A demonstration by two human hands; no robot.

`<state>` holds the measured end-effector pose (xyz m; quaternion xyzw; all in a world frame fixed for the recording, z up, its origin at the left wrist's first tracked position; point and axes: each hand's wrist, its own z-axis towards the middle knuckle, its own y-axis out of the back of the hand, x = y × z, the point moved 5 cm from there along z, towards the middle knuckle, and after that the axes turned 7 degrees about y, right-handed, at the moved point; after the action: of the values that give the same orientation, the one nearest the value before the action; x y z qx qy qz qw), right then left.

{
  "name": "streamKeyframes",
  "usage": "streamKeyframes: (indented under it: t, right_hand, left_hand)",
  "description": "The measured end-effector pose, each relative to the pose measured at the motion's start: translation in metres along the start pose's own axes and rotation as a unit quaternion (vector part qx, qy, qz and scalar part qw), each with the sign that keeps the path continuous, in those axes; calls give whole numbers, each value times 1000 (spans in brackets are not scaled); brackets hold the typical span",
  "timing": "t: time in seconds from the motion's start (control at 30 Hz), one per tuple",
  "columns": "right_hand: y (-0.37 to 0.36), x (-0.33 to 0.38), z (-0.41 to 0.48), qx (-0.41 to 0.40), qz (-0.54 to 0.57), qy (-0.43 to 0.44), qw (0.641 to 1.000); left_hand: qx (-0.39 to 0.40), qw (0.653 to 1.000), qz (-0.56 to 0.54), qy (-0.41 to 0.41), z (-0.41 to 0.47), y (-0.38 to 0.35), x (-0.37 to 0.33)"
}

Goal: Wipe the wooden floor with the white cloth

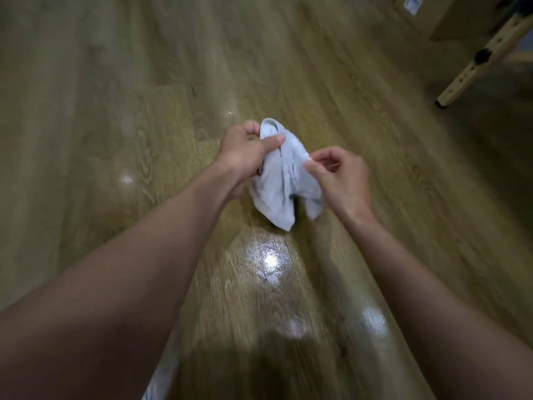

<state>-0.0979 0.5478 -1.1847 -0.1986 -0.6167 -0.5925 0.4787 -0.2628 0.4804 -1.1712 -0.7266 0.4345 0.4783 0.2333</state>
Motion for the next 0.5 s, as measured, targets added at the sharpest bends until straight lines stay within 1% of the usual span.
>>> streamKeyframes:
  t: [0.07,0.1,0.2,0.3,0.33,0.37,0.43,0.5]
  right_hand:
    - [-6,27,-5,-6,9,45,999]
    - [-11,38,-7,0,11,57,998]
    - [-21,56,-2,39,30,56,997]
    - [-19,60,13,57,-23,55,997]
    - [-19,61,16,57,-10,54,997]
    - [-23,65,18,70,26,51,996]
    - [-38,75,17,113,85,41,989]
    - [-55,84,18,135,42,57,988]
  left_hand:
    - [32,998,-59,-21,-4,-1,-15]
    - [50,996,-65,-39,-7,-2,-23]
    - [85,992,-22,-90,-15,3,-48]
    - [63,988,30,-138,-21,25,-71]
    - [45,986,44,-154,-24,34,-78]
    - [29,984,56,-169,-27,42,-85]
    - [20,978,73,-192,-34,50,-95]
    - [33,971,105,-210,-42,51,-102]
